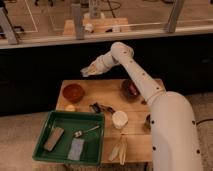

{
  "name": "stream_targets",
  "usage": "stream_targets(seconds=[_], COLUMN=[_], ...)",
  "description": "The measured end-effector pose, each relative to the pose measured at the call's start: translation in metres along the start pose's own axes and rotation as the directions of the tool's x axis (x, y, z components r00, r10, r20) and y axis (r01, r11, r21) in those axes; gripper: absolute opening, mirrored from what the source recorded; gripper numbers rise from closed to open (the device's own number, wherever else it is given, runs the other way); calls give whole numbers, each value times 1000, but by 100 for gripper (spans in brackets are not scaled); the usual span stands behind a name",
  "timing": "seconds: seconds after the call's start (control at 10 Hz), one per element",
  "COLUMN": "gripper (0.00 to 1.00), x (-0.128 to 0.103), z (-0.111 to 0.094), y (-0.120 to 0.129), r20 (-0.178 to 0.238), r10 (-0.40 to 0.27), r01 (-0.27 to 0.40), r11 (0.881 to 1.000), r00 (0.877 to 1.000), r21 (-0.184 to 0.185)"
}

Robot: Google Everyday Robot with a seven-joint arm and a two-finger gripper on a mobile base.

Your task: Place towel in red bowl

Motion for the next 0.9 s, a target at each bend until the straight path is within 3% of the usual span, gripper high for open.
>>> stream_targets(seconds=[0.4, 0.9], gripper=[0, 0], x=[-3, -25], z=[2, 3], y=[1, 18], r20=[-4, -28], r10=[-12, -140], r01=[12, 142], r11=[1000, 988], r00=[1000, 990], r21=[6, 65])
